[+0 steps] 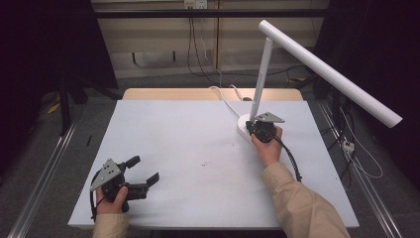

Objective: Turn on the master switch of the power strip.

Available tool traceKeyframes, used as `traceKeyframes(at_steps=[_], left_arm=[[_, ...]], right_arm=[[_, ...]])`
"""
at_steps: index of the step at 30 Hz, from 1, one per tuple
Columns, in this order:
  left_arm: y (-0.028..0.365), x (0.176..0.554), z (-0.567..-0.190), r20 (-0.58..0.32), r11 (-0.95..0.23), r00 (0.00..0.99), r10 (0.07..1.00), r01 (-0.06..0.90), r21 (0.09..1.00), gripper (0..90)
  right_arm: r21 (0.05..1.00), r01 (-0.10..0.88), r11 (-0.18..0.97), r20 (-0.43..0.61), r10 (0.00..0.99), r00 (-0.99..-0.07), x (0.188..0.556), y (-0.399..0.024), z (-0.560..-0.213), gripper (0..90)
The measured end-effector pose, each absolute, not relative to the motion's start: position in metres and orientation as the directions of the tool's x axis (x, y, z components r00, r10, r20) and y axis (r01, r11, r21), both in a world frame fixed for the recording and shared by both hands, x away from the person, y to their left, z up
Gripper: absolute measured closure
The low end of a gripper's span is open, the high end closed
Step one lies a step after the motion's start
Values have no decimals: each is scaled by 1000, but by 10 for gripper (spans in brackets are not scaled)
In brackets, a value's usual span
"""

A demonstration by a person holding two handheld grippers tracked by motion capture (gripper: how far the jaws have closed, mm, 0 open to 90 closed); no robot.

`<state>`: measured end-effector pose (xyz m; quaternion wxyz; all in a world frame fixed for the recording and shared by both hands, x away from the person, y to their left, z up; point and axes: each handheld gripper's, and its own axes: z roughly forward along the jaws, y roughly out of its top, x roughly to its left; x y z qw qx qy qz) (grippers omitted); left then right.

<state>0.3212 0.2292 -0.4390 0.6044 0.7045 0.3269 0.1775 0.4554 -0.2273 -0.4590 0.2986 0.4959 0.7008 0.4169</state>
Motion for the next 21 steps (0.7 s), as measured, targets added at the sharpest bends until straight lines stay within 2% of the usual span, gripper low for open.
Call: traceKeyframes(at_steps=[21], left_arm=[[230,321,-439,-149,-53,721,677,249,967,34]], right_arm=[[880,442,175,-31,949,-314,456,-227,-461,900]])
